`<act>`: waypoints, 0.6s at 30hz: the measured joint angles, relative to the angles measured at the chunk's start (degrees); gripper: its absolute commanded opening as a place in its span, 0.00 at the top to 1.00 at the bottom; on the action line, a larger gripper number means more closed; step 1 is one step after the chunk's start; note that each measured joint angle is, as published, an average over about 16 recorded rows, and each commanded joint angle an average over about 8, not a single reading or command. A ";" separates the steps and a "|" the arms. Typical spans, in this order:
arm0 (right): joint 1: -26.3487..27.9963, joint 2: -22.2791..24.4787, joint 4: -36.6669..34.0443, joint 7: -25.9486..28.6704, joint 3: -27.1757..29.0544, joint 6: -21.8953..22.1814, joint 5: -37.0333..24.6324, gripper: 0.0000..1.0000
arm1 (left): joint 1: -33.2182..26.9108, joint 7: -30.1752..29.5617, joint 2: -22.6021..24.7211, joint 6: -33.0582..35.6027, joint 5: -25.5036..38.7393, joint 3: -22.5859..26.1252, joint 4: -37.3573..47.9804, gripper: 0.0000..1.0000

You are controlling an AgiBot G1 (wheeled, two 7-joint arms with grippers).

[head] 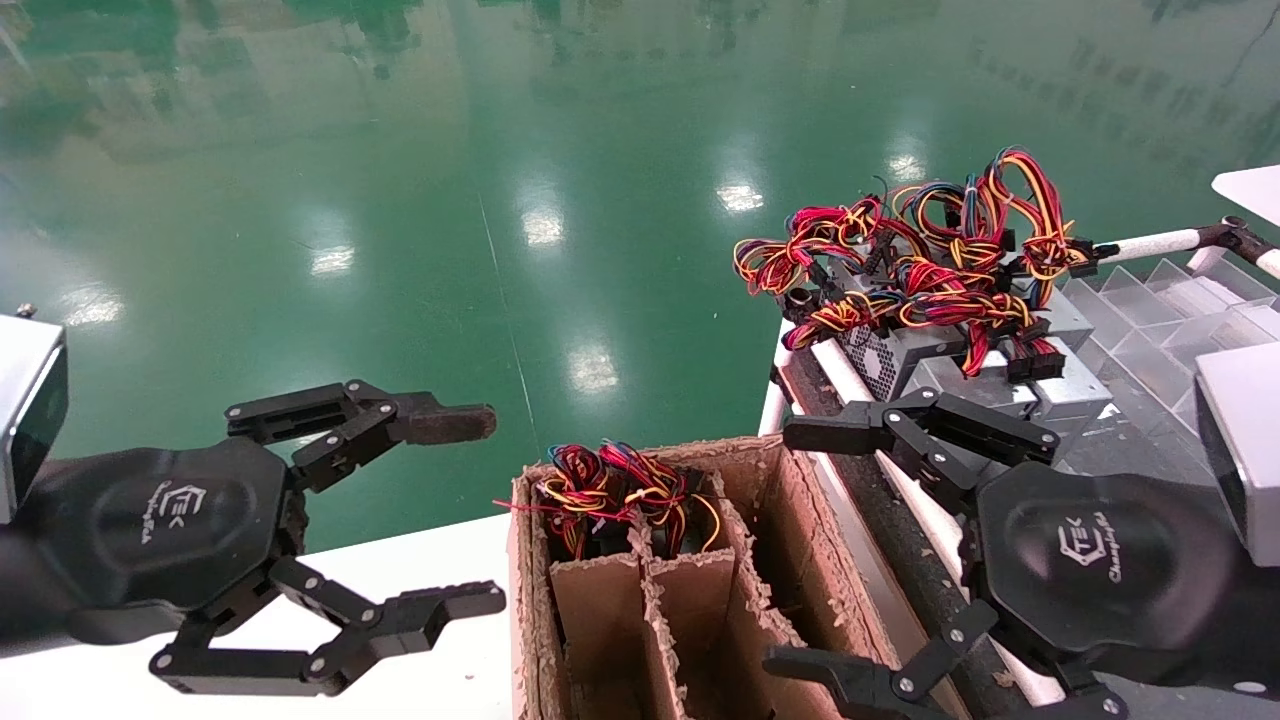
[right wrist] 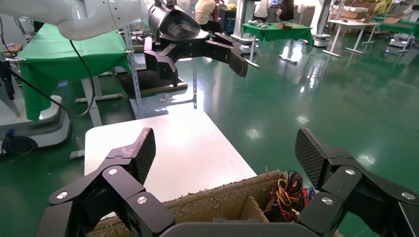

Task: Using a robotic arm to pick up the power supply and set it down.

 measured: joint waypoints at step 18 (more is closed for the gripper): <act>0.00 0.00 0.00 0.00 0.00 0.00 0.00 0.00 | 0.00 0.00 0.00 0.00 0.00 0.00 0.00 1.00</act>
